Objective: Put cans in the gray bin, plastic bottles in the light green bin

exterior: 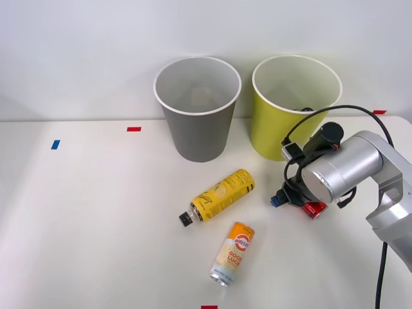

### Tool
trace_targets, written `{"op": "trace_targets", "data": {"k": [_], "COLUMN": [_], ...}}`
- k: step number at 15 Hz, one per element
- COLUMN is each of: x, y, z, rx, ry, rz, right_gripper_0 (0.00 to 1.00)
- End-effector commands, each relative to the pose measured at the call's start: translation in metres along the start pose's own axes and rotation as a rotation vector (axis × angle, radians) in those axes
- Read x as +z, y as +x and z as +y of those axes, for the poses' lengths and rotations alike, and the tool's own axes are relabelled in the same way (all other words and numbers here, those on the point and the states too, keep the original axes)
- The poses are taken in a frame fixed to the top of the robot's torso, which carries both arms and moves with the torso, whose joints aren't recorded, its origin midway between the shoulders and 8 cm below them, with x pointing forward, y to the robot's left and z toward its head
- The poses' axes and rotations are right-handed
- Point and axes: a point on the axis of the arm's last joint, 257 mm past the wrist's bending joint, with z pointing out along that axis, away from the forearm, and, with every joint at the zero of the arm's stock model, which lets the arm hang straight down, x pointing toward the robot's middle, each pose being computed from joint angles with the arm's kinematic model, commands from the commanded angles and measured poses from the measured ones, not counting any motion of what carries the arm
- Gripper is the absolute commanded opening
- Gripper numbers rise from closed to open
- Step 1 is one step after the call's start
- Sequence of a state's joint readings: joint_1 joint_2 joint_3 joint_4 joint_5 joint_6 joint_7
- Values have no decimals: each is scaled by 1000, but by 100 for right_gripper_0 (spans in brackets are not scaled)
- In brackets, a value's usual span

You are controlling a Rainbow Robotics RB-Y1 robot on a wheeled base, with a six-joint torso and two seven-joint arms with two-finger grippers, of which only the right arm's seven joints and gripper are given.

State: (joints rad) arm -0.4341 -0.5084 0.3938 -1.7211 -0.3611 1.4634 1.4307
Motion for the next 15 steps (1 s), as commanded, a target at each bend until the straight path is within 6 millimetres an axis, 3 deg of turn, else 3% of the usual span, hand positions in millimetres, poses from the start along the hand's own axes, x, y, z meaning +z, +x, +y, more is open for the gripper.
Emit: {"op": "trace_targets", "data": {"k": [1, 2, 3, 4, 5, 11, 13, 15], "x": [2, 1, 1, 1, 1, -2, -12, -36], "y": [-1, -2, -2, -2, -2, -4, -7, -10], "z": [-1, -1, -1, -1, -2, 8, 14, 20], "rx": [-17, -19, -25, -25, -25, -35, -48, -60], "ry": [2, 2, 4, 4, 5, -11, -22, -40], "rz": [-4, -5, -5, -5, -5, -20, -55, -130], "right_gripper_0": [100, 85, 54, 10, 2, 0, 0, 0]}}
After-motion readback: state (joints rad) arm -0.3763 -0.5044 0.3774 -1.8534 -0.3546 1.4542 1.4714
